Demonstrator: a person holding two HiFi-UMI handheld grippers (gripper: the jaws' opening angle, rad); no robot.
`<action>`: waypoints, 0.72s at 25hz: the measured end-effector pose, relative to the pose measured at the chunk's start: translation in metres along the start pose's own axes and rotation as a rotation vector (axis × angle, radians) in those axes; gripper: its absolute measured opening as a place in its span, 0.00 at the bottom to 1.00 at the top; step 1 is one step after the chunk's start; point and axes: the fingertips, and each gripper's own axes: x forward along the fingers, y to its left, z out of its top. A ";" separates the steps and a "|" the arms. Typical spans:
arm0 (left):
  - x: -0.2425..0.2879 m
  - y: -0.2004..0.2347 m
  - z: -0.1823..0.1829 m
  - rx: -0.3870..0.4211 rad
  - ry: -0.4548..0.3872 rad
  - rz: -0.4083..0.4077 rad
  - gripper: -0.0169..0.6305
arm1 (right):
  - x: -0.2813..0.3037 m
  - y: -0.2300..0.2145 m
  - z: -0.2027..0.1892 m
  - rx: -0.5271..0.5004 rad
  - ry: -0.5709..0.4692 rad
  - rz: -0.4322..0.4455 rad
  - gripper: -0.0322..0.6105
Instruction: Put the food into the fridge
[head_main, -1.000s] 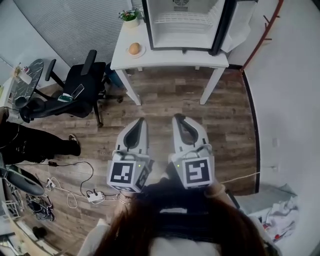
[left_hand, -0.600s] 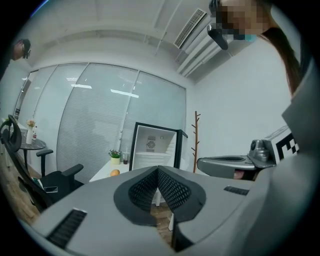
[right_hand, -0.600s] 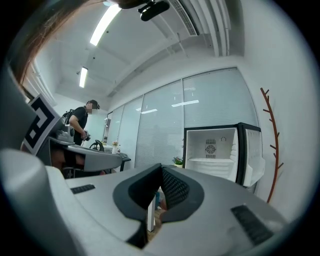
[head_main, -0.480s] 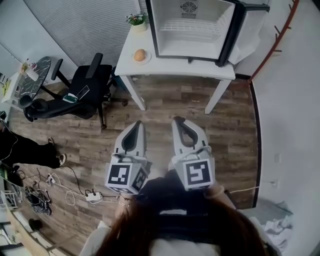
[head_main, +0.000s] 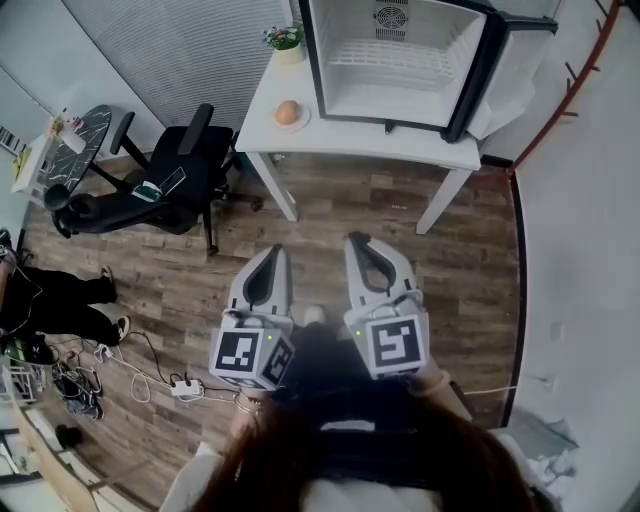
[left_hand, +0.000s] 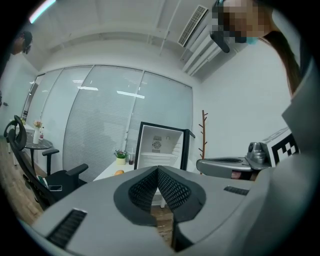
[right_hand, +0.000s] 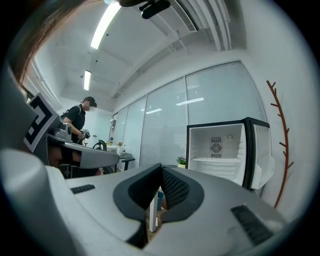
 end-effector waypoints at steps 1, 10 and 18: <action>0.002 0.001 0.000 -0.001 -0.001 0.001 0.01 | 0.002 0.000 0.000 0.001 0.000 0.004 0.05; 0.031 0.019 0.002 -0.009 -0.001 -0.007 0.01 | 0.036 -0.008 -0.006 0.002 0.010 0.023 0.05; 0.069 0.049 0.004 -0.025 0.007 -0.030 0.01 | 0.082 -0.016 -0.009 -0.002 0.032 0.016 0.05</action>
